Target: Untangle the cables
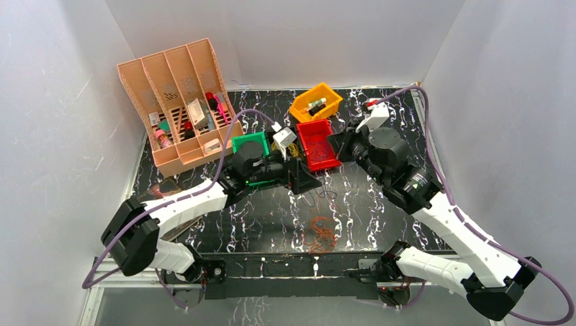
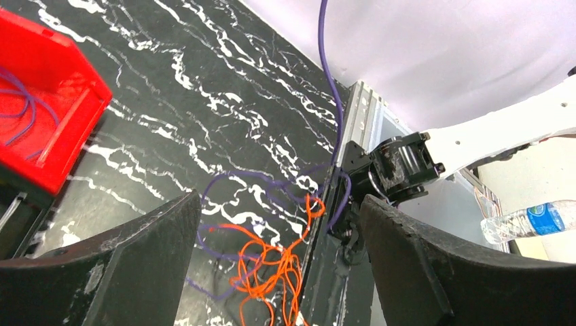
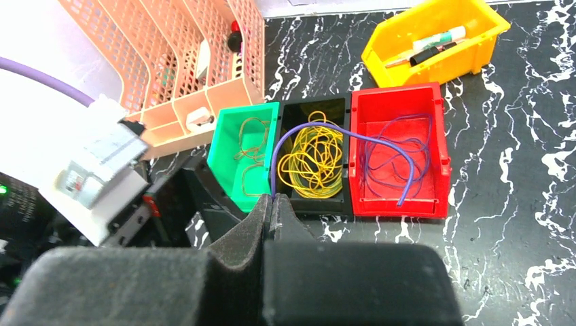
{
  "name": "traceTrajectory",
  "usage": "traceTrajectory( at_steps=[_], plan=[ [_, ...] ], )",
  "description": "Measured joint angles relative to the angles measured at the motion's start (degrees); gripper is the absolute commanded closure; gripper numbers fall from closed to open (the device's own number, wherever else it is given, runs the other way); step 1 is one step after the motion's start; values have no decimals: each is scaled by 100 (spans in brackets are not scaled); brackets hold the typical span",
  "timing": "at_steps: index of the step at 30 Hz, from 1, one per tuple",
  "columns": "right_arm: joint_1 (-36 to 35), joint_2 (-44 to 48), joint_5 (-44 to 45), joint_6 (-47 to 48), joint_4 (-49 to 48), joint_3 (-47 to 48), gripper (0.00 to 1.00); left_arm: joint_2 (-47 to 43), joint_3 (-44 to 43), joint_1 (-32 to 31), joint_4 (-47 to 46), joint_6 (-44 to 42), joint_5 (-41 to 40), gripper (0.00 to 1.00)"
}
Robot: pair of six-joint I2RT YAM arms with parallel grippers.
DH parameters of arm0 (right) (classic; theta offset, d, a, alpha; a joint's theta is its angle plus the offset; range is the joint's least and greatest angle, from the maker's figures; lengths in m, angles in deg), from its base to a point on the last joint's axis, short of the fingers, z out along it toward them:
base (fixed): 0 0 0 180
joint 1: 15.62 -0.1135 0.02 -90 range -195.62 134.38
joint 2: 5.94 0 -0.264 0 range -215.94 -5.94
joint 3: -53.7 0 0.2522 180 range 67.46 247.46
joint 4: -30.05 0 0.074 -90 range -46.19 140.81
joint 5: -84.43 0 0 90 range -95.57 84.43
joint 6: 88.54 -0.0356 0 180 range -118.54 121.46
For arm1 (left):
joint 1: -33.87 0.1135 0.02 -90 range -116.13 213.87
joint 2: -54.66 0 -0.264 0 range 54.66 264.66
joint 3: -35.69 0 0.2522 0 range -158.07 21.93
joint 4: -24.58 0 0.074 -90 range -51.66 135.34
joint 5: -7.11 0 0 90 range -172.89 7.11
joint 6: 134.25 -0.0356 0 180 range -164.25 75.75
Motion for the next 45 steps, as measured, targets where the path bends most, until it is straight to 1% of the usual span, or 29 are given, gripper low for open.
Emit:
traceTrajectory(
  at_steps=[5,7,13,18,22,26,31,36,45],
  plan=[
    [0,-94,-42,-111,-35,107,100,439,-334,-214,-345,-15,-96,14],
    [0,-120,-66,-155,-35,107,100,516,-393,-267,-446,-13,-107,16],
    [0,-122,-177,-267,-33,107,100,623,-476,-389,-715,61,-227,37],
    [0,-44,-221,-321,-37,127,100,992,-649,-452,-922,118,-289,45],
    [0,4,-260,-332,-59,367,100,1357,-649,-514,-953,131,-293,53],
    [0,101,-289,-326,-247,651,100,1650,-516,-658,-988,155,-286,54],
    [0,170,-282,-240,-424,1093,100,1773,-101,-868,-1034,195,-299,57],
    [0,114,-216,44,-518,1725,100,1794,208,-973,-1123,221,-356,58],
    [0,-94,50,767,-817,2778,100,1818,625,-975,-1285,223,-533,60]
  ],
)
